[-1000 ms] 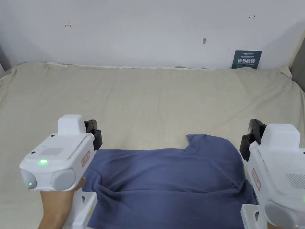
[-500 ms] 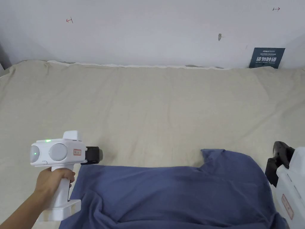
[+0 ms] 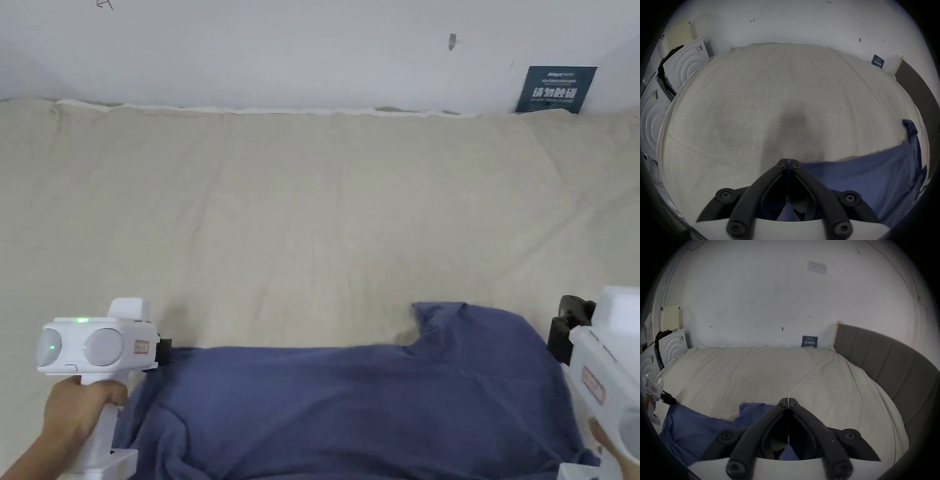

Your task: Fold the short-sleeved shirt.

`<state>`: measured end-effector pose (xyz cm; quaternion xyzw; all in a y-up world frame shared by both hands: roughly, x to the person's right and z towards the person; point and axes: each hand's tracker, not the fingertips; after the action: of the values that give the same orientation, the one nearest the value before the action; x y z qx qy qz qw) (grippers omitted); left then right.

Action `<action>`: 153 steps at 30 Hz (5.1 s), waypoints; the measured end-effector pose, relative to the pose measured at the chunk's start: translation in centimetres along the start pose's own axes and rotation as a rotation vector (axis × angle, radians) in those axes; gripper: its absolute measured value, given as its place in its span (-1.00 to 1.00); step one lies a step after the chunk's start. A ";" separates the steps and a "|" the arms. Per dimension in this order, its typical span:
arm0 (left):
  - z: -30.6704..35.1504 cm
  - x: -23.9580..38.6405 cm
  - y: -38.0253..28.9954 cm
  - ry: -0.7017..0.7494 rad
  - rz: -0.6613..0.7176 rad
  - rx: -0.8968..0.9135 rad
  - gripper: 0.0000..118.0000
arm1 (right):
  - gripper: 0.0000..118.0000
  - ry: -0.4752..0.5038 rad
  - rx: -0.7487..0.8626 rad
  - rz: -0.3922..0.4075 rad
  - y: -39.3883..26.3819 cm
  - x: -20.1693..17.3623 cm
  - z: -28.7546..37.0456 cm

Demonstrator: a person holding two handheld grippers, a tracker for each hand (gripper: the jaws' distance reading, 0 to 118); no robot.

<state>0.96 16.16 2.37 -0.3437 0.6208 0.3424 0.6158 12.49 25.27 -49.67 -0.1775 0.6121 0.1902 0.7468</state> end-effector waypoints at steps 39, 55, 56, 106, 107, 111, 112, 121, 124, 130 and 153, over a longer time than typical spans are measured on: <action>15.6 -3.6 -17.2 -0.040 0.148 0.093 -0.96 | -0.92 0.188 -0.253 -0.158 -12.3 6.2 15.7; 17.3 -2.7 -17.9 -0.050 0.207 0.154 1.00 | 0.64 0.056 -0.215 -0.118 -12.7 5.8 16.6; 18.8 -2.4 -17.2 -0.064 0.218 0.227 1.00 | 0.90 0.048 -0.156 -0.112 -11.2 5.3 17.6; 18.6 -10.1 -16.2 -0.468 0.483 0.118 -0.92 | -0.97 -0.019 0.324 0.072 -1.0 -2.0 22.7; 17.7 -10.6 -16.6 -0.479 0.519 0.106 -0.71 | -0.97 -0.016 0.316 0.074 -1.0 -2.3 22.4; 14.3 -11.7 -17.7 -0.468 0.540 0.023 0.85 | -0.97 -0.002 0.289 0.090 -1.3 -3.5 21.2; 13.4 -11.6 -17.9 -0.459 0.528 -0.004 0.87 | -0.97 0.000 0.278 0.097 -1.4 -3.8 20.9; 9.8 -10.9 -18.6 -0.485 0.462 -0.014 0.70 | -0.97 -0.001 0.221 0.123 -1.7 -4.7 19.1; 10.3 -10.8 -18.2 -0.474 0.417 -0.028 -0.06 | -0.97 -0.002 0.208 0.118 -1.8 -4.5 18.7; 9.8 -8.9 -18.3 -0.461 0.413 -0.047 -0.81 | -0.97 -0.001 0.202 0.103 -2.0 -4.0 19.3; 21.3 -6.8 -15.1 -0.149 0.209 0.121 -0.88 | -0.97 0.019 0.275 0.016 -1.3 0.2 22.3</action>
<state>25.11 26.31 9.00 -0.2133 0.6251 0.3912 0.6409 32.02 35.22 -45.60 -0.0705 0.6410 0.1087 0.7565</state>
